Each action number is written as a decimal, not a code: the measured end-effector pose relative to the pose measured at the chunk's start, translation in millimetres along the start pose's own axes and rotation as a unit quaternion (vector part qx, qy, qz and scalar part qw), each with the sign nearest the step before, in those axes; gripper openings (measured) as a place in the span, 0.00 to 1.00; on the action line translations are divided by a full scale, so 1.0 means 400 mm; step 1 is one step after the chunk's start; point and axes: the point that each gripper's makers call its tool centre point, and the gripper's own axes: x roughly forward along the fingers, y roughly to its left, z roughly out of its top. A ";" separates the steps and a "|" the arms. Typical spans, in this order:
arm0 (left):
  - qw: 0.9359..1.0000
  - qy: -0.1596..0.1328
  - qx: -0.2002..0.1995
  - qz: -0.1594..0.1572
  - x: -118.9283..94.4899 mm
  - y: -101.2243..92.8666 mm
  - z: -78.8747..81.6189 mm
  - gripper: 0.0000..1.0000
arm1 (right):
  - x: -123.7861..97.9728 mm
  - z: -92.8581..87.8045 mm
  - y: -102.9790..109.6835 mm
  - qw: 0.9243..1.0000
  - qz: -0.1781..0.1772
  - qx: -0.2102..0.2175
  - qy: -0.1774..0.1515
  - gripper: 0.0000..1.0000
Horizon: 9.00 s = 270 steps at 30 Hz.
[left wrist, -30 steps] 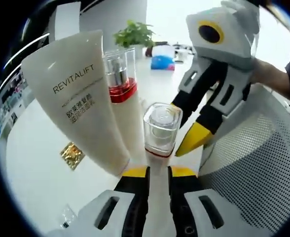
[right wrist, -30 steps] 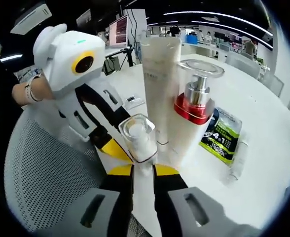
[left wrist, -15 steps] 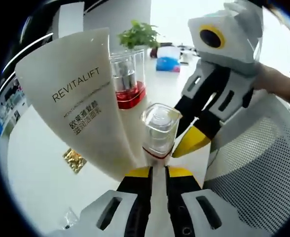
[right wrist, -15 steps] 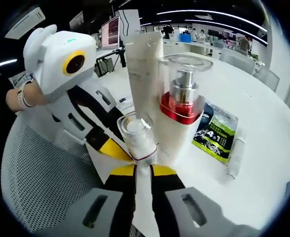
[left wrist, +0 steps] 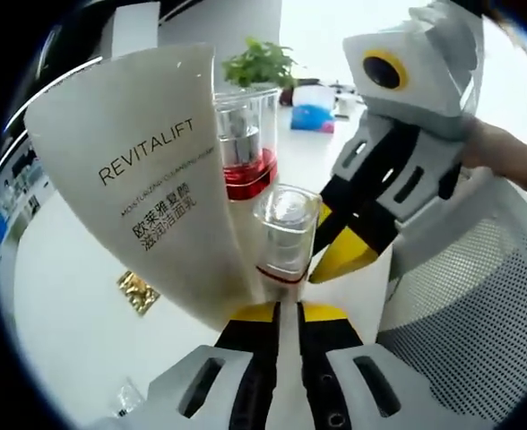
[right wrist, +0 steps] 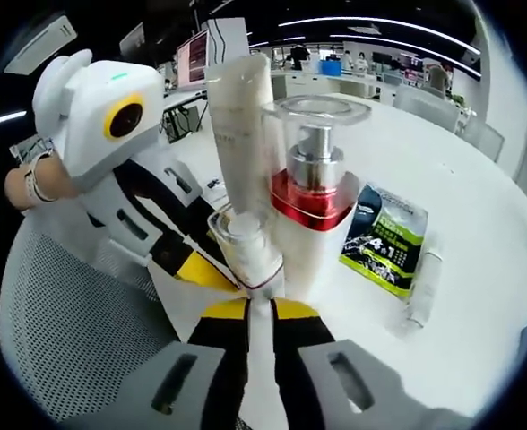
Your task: Arrange the skincare products in the storage area until every visible bottle or jar stands upright without overlapping.
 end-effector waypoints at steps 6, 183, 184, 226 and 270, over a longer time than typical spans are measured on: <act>1.000 0.000 -0.003 0.000 0.000 0.000 0.000 0.03 | -0.002 0.001 0.001 1.000 0.001 0.002 -0.001 0.09; 0.977 -0.014 -0.193 0.087 -0.478 0.142 -0.250 0.97 | -0.077 0.048 -0.382 0.979 -0.161 0.104 0.067 0.18; 0.977 -0.017 -0.192 0.088 -0.479 0.142 -0.246 0.97 | -0.082 0.055 -0.372 0.980 -0.159 0.099 0.061 0.18; 0.936 -0.272 -0.224 -0.004 -0.533 0.121 0.043 0.60 | -0.204 0.374 0.067 0.980 -0.052 0.059 -0.181 0.18; 0.884 -0.301 -0.354 -0.047 -0.431 0.133 0.098 0.19 | -0.016 0.380 0.274 0.982 -0.058 -0.026 -0.181 0.19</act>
